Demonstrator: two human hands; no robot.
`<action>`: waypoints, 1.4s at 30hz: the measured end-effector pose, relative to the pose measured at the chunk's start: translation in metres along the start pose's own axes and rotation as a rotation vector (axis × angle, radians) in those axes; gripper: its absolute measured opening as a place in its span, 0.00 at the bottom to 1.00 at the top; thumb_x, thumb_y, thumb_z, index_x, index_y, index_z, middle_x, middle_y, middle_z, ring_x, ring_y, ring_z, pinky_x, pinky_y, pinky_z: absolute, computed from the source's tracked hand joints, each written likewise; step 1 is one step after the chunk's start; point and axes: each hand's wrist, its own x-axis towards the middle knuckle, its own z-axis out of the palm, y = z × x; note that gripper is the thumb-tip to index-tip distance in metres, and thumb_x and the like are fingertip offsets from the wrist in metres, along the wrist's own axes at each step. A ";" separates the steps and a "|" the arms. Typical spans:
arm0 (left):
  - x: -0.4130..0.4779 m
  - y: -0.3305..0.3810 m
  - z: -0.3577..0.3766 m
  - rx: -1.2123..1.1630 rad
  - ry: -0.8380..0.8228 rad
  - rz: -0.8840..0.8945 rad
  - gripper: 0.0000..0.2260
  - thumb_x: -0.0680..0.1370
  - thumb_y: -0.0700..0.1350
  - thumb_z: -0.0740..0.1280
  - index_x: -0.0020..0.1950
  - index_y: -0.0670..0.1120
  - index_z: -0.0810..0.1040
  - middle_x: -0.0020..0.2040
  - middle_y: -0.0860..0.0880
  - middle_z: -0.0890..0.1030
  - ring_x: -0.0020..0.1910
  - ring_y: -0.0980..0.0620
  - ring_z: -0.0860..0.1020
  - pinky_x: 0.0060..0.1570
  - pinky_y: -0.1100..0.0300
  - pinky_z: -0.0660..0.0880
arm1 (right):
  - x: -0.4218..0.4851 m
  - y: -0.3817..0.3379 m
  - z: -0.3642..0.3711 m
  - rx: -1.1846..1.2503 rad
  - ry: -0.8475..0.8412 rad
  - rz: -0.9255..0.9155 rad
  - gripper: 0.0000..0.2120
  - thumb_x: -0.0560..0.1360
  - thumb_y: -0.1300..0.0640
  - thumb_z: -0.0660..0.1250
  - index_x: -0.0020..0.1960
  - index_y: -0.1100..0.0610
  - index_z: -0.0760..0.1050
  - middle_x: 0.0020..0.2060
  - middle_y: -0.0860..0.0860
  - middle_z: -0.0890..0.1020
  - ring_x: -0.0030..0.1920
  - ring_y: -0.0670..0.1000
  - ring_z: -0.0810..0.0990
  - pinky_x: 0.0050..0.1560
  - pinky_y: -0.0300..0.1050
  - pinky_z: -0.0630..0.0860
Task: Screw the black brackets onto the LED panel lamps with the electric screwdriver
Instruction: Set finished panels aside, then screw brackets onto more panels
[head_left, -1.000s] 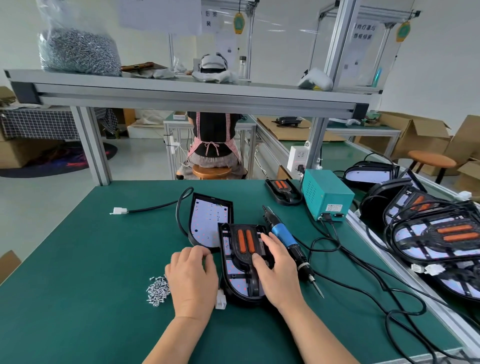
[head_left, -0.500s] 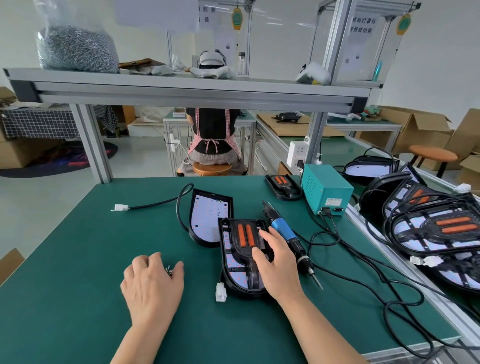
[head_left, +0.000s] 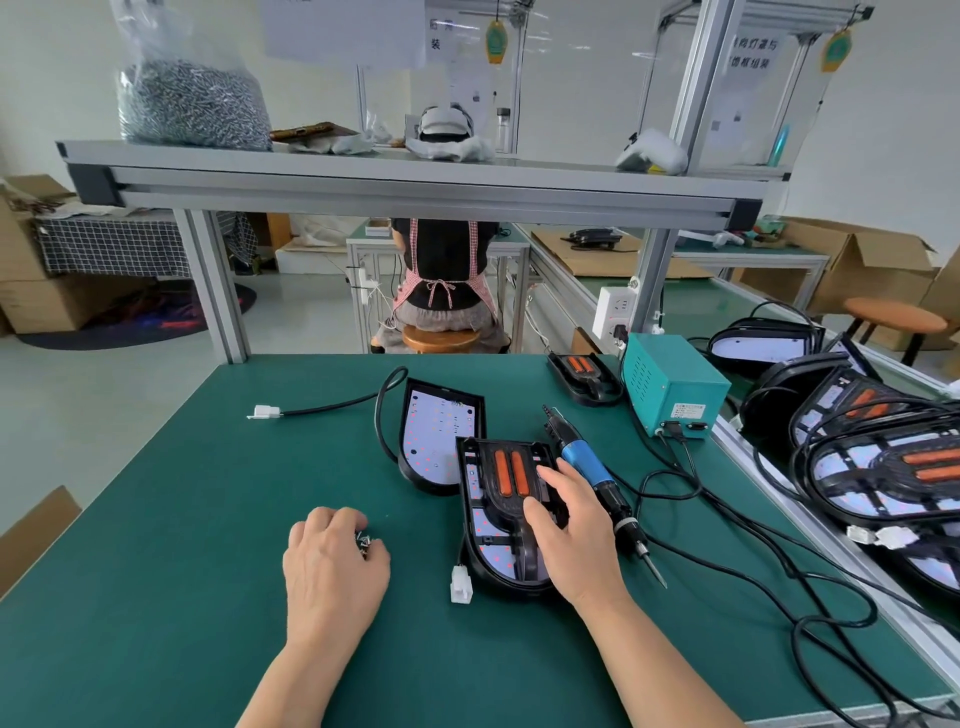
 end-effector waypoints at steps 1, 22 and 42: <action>0.000 0.000 0.000 -0.009 -0.002 0.002 0.08 0.75 0.40 0.69 0.54 0.44 0.81 0.53 0.48 0.77 0.53 0.47 0.68 0.57 0.52 0.68 | 0.000 0.000 0.000 0.002 0.001 0.001 0.20 0.79 0.56 0.69 0.70 0.51 0.76 0.75 0.46 0.69 0.75 0.40 0.63 0.70 0.30 0.55; 0.018 0.008 0.007 -0.161 -0.012 0.060 0.08 0.76 0.36 0.70 0.38 0.44 0.76 0.37 0.53 0.75 0.42 0.45 0.72 0.38 0.55 0.66 | -0.003 -0.003 0.001 0.012 0.016 0.000 0.19 0.79 0.56 0.69 0.69 0.51 0.76 0.74 0.46 0.70 0.73 0.38 0.63 0.71 0.34 0.56; 0.010 0.012 -0.004 -0.508 0.065 -0.065 0.11 0.73 0.34 0.69 0.37 0.50 0.77 0.35 0.53 0.80 0.39 0.55 0.78 0.40 0.66 0.71 | 0.086 0.013 -0.040 -0.782 -0.089 0.243 0.18 0.79 0.46 0.67 0.59 0.58 0.68 0.51 0.54 0.77 0.49 0.57 0.78 0.44 0.47 0.69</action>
